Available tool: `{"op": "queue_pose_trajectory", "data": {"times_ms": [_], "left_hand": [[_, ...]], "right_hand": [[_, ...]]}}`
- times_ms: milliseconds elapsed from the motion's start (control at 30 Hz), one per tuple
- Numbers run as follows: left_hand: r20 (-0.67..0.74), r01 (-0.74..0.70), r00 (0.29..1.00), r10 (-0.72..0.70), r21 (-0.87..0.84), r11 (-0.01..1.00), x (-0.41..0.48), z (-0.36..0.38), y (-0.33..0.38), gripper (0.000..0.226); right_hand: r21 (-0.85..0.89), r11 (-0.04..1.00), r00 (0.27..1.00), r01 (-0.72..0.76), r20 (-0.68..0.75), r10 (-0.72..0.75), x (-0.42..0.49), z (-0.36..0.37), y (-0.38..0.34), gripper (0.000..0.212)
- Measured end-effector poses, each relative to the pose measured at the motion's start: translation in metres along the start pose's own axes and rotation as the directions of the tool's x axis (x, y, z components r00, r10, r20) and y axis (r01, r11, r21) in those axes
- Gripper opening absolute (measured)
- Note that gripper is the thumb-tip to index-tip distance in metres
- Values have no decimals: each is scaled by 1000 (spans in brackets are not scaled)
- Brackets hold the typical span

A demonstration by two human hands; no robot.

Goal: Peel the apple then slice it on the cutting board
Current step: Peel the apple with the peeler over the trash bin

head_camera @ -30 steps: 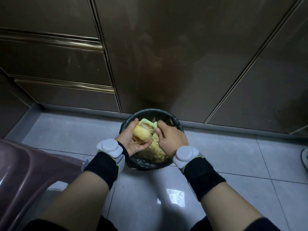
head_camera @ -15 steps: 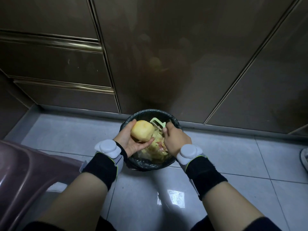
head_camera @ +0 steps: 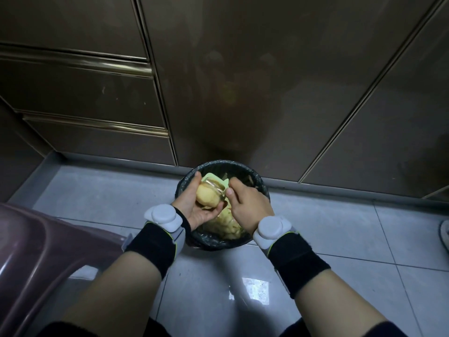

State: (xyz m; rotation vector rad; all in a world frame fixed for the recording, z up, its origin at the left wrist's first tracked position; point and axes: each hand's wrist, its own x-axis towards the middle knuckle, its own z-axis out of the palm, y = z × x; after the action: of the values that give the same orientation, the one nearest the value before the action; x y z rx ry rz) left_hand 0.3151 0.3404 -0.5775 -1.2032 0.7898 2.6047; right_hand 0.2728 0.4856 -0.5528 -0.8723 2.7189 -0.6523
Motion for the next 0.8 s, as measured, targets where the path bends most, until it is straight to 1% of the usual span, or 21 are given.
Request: {"op": "queue_pose_trajectory", "data": {"times_ms": [67,100,167,200,233,267,367,433,567,733,800], "left_hand": [[3,12,1000,-12,-9,1000,0,0,1,63],[7,20,1000,-20,-8,1000,1,0,1,63],[19,34,999,-34,19,999,-1,1,1,62],[30,37,999,-38,35,999,-2,1,0,61],[46,33,998,-35,55,998,-3,2,0,60],[60,31,998,-35,71,997,-3,2,0,59],[74,38,996,-45,94,995,-1,-2,0,61],[85,28,996,-34,77,997,0,-6,2,64],[126,13,992,-16,31,999,-1,-8,5,69],[201,-25,978,52,-137,990,-3,-9,8,62],[240,-7,970,38,-131,991,-4,-9,8,61]], "right_hand": [[-39,998,998,-54,-19,53,3,1,3,12],[-52,993,994,-108,1,109,5,2,7,10],[-128,967,961,-219,140,237,7,6,19,9],[-172,954,931,-247,230,283,6,9,24,15],[-187,945,908,-267,279,312,6,11,27,20],[-176,943,904,-281,280,322,6,11,29,21],[-107,949,937,-298,156,312,9,8,28,17],[-72,953,947,-294,112,300,9,6,25,20],[0,958,952,-288,112,286,8,5,28,24],[77,955,956,-286,92,278,9,6,28,24],[138,957,966,-256,66,250,10,7,24,21]]}}
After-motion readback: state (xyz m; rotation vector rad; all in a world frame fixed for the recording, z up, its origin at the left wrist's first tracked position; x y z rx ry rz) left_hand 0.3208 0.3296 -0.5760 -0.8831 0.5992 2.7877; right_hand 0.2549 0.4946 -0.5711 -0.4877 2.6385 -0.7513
